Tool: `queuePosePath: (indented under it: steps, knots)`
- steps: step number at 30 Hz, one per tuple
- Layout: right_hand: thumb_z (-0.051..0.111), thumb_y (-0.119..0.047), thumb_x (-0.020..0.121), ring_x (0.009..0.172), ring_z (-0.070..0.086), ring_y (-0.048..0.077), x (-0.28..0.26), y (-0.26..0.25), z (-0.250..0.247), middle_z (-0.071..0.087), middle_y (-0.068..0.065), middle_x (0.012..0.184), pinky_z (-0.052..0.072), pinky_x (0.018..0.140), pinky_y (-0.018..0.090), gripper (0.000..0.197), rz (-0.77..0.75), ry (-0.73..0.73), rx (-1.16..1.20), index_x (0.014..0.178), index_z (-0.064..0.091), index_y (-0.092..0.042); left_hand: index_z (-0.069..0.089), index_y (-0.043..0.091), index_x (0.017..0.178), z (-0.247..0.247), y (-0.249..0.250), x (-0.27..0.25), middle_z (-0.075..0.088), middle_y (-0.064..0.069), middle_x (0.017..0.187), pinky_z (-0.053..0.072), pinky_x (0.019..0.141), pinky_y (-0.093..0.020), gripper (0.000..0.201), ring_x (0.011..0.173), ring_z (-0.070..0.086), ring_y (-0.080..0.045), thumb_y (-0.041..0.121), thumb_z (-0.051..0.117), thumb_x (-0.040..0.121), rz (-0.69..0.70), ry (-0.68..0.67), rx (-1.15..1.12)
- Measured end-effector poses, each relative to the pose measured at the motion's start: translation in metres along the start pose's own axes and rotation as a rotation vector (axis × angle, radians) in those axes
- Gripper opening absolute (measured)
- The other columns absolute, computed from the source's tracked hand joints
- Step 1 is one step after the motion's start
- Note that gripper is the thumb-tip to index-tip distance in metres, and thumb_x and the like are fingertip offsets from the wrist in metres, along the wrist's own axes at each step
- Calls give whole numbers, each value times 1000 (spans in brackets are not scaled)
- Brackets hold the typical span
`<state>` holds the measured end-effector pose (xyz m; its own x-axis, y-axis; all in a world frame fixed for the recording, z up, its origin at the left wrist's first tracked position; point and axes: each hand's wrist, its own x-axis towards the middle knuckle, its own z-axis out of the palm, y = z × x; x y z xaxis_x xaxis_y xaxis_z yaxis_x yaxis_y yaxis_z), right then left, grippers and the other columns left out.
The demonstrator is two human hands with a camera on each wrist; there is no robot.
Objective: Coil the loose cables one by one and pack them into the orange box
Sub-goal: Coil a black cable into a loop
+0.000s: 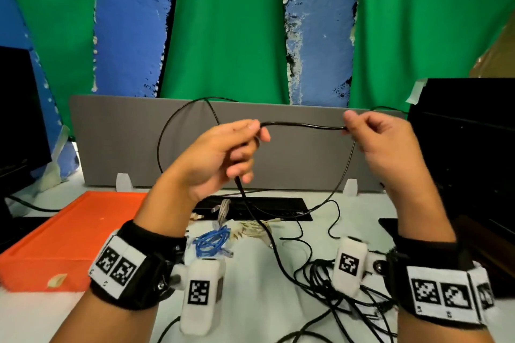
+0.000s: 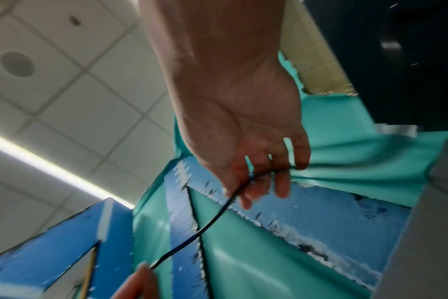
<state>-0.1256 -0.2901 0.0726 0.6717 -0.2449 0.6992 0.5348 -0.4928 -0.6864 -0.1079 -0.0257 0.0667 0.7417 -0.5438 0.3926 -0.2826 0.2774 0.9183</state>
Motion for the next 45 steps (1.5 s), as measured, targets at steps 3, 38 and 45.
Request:
queuePosePath:
  steps: [3,38,45]
  knots:
    - [58,-43,98,84,62,7,-9,-19,16,69,-13,85,47,82,32,24,-44,-70,-289,88,69,-23,65,13,98,4,-7,6,26,5,54,16,38,-21,26,37,20,-6,33,50,98,32,100,-119]
    - [67,-31,95,69,59,6,-27,-55,39,69,-13,76,49,70,28,12,-363,-70,-148,90,75,-23,47,17,67,0,22,-21,26,5,46,53,66,-39,43,39,38,-16,50,51,94,13,64,121]
    - [50,-56,91,80,65,10,7,-2,-39,69,-7,87,55,82,42,22,-6,545,-166,78,63,-44,54,16,70,-10,27,-29,29,5,46,54,54,-32,36,35,36,-10,35,45,99,-23,-70,-19]
